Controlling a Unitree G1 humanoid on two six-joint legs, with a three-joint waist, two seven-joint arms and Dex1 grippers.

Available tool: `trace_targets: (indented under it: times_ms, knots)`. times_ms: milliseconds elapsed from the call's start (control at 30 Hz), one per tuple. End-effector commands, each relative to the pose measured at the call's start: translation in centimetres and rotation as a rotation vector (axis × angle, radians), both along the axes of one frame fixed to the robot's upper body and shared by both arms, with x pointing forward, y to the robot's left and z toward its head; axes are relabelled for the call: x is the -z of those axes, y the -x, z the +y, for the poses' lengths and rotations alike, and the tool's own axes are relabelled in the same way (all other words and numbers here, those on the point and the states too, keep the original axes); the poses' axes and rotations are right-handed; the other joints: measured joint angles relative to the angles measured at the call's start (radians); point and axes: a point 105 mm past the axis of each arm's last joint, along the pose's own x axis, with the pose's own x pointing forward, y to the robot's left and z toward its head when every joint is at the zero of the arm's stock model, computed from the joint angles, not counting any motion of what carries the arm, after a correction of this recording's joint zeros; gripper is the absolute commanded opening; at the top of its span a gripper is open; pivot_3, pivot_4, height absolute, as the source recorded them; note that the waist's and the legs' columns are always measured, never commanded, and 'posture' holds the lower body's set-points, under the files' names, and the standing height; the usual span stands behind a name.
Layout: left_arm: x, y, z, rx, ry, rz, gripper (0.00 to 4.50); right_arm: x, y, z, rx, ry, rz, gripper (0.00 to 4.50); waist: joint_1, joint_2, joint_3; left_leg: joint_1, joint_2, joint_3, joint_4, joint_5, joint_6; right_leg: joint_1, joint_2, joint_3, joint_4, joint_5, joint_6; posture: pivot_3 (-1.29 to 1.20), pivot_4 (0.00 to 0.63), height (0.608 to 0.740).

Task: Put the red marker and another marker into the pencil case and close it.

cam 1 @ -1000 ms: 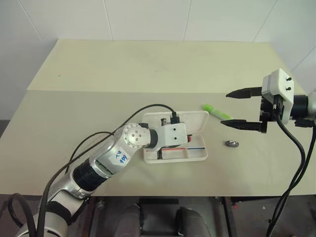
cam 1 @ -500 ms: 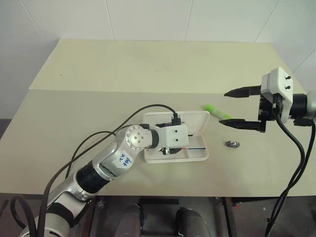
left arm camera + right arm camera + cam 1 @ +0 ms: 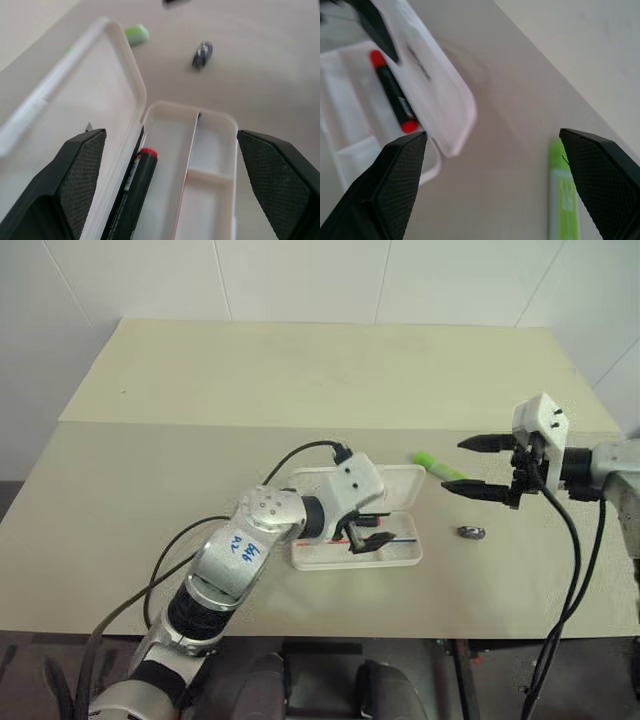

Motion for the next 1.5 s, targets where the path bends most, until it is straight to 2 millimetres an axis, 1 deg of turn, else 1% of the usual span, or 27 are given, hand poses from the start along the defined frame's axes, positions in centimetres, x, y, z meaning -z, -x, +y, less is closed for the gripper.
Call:
trace_targets:
  times_ms: [33,133,233,367,467,533,600,667,733,833,867,900,933,967,1000,1067,1133,1200,1300,1433,1500]
  knots:
    - [-2.3,0.7,1.0,-0.011,0.093,0.022,4.47,0.1,-1.4,-1.0,0.088,0.009,-0.050,4.50,-0.003,0.000,0.000,0.000,0.000,0.000,0.000,0.000,0.000,0.000,0.000,0.000,0.000,0.000,0.000,0.00,0.150,0.740]
    - [-3.9,1.3,2.2,-0.009,0.132,0.040,4.47,1.1,-3.5,-2.2,0.209,0.026,-0.078,4.50,-0.007,0.001,0.000,0.000,0.000,0.000,0.000,0.000,0.000,0.000,0.000,0.000,0.000,0.000,0.000,0.00,0.150,0.740]
    - [-5.4,2.0,3.2,0.008,0.128,0.016,4.47,1.7,-4.8,-2.9,0.270,0.020,-0.079,4.50,-0.012,0.001,-0.001,0.000,0.000,0.000,0.000,0.000,0.000,0.000,0.000,0.001,0.000,0.000,0.000,0.00,0.150,0.740]
    - [-8.4,2.4,5.5,0.012,0.099,-0.088,4.47,2.9,-5.8,-2.5,0.287,-0.016,-0.044,4.50,-0.018,0.001,0.000,0.000,0.000,0.000,-0.002,0.001,-0.001,-0.001,0.001,0.000,0.000,0.000,0.000,0.00,0.150,0.740]
    - [-10.0,1.9,7.3,-0.019,0.072,-0.142,4.47,4.0,-6.2,-2.3,0.300,-0.027,-0.003,4.50,-0.024,0.001,-0.001,0.000,0.000,0.000,-0.002,0.001,-0.001,0.000,0.001,0.000,0.000,0.000,0.000,0.00,0.150,0.740]
    - [-10.2,1.1,9.3,-0.076,0.029,-0.159,4.47,4.5,-6.4,-2.3,0.312,-0.050,0.025,4.50,-0.026,0.001,-0.001,0.000,0.000,0.000,-0.002,0.001,-0.001,0.000,0.000,0.001,0.000,0.000,0.000,0.00,0.150,0.740]
    - [-10.4,0.6,10.5,-0.106,0.004,-0.169,4.47,4.9,-6.5,-2.3,0.324,-0.069,0.051,4.50,-0.028,0.001,-0.001,0.000,0.000,0.000,-0.002,0.001,-0.001,-0.001,0.001,0.001,0.000,0.000,0.000,0.00,0.150,0.740]
    - [-10.9,0.3,11.8,-0.132,-0.008,-0.185,4.47,5.4,-7.1,-2.7,0.404,-0.156,0.132,4.50,-0.029,0.001,0.000,0.001,0.000,0.000,-0.003,0.001,-0.002,-0.001,0.001,0.001,0.000,0.000,0.000,0.00,0.150,0.740]
    - [-11.1,0.2,12.7,-0.143,-0.030,-0.205,4.47,6.0,-7.4,-3.0,0.465,-0.207,0.198,4.50,-0.031,0.001,0.000,0.000,0.000,0.001,-0.003,0.001,-0.002,-0.001,0.001,0.001,0.001,0.000,0.000,0.00,0.150,0.740]
    - [-10.8,0.5,13.1,-0.125,-0.059,-0.213,4.47,6.6,-7.5,-3.1,0.493,-0.195,0.223,4.50,-0.031,0.001,0.000,0.001,0.001,0.001,-0.003,0.001,-0.002,-0.001,0.001,0.002,0.001,0.000,0.000,0.00,0.150,0.740]
    - [-10.5,0.6,13.0,-0.117,-0.068,-0.211,4.50,6.6,-7.6,-3.1,0.497,-0.193,0.221,4.07,-0.031,0.001,0.000,0.001,0.001,0.001,-0.003,0.001,-0.002,-0.001,0.002,0.002,0.001,0.000,0.000,0.00,0.150,0.740]
    - [-10.3,0.9,13.0,-0.100,-0.074,-0.211,4.50,6.6,-7.6,-3.0,0.487,-0.194,0.217,3.87,-0.029,0.001,0.000,0.001,0.001,0.001,-0.003,0.001,-0.002,-0.001,0.002,0.002,0.001,0.000,0.000,0.00,0.150,0.740]
    - [-10.2,1.1,12.9,-0.089,-0.077,-0.211,4.50,6.5,-7.6,-2.8,0.479,-0.196,0.215,3.55,-0.029,0.001,0.000,0.001,0.001,0.001,-0.002,0.001,-0.002,-0.001,0.002,0.002,0.001,0.000,0.000,0.00,0.150,0.740]
    - [-10.1,1.2,12.9,-0.078,-0.077,-0.211,4.50,6.4,-7.6,-2.7,0.470,-0.197,0.213,3.12,-0.029,0.001,0.000,0.001,0.001,0.001,-0.002,0.000,-0.002,-0.001,0.002,0.002,0.001,0.000,0.000,0.00,0.150,0.740]
    - [-10.1,1.4,13.0,-0.070,-0.078,-0.210,4.50,6.2,-7.7,-2.5,0.457,-0.195,0.206,2.83,-0.029,0.001,0.000,0.001,0.001,0.001,-0.002,0.000,-0.002,-0.001,0.002,0.002,0.001,0.000,0.000,0.00,0.150,0.740]
    - [-10.0,1.5,13.1,-0.067,-0.078,-0.207,4.50,5.9,-7.6,-2.1,0.431,-0.181,0.193,2.08,-0.030,0.001,0.000,0.001,0.002,0.002,-0.003,0.000,-0.002,-0.001,0.002,0.003,0.001,0.000,0.000,0.00,0.150,0.740]
    - [-9.9,1.5,13.0,-0.059,-0.075,-0.206,4.50,5.7,-7.5,-1.7,0.402,-0.151,0.181,1.53,-0.030,0.001,0.000,0.001,0.002,0.002,-0.004,0.000,-0.002,-0.002,0.003,0.003,0.002,0.000,0.000,0.00,0.150,0.740]
    - [-9.8,1.4,12.9,-0.051,-0.074,-0.207,4.50,5.3,-7.4,-1.4,0.384,-0.134,0.170,1.08,-0.032,0.001,0.000,0.001,0.002,0.004,-0.004,0.000,-0.002,-0.003,0.003,0.005,0.002,0.000,0.000,0.00,0.150,0.740]
    - [-9.8,1.3,12.8,-0.048,-0.072,-0.210,4.50,3.5,-7.5,-0.6,0.354,-0.131,0.127,1.08,-0.031,0.001,0.000,0.001,0.002,0.005,-0.004,0.000,-0.002,-0.004,0.003,0.006,0.003,0.000,0.000,0.00,0.150,0.740]
    - [-9.8,0.9,13.1,-0.050,-0.071,-0.217,4.50,-0.7,-6.9,0.1,0.295,-0.148,0.021,1.08,-0.029,0.001,0.000,0.001,0.002,0.006,-0.005,0.000,-0.002,-0.006,0.003,0.008,0.003,0.000,0.000,0.00,0.150,0.740]
    - [-9.9,0.8,13.2,-0.046,-0.073,-0.221,4.50,-2.0,-6.6,0.4,0.275,-0.160,-0.014,1.08,-0.028,0.001,0.000,0.000,0.003,0.009,-0.005,0.000,-0.002,-0.008,0.003,0.010,0.005,0.000,0.000,0.00,0.150,0.740]
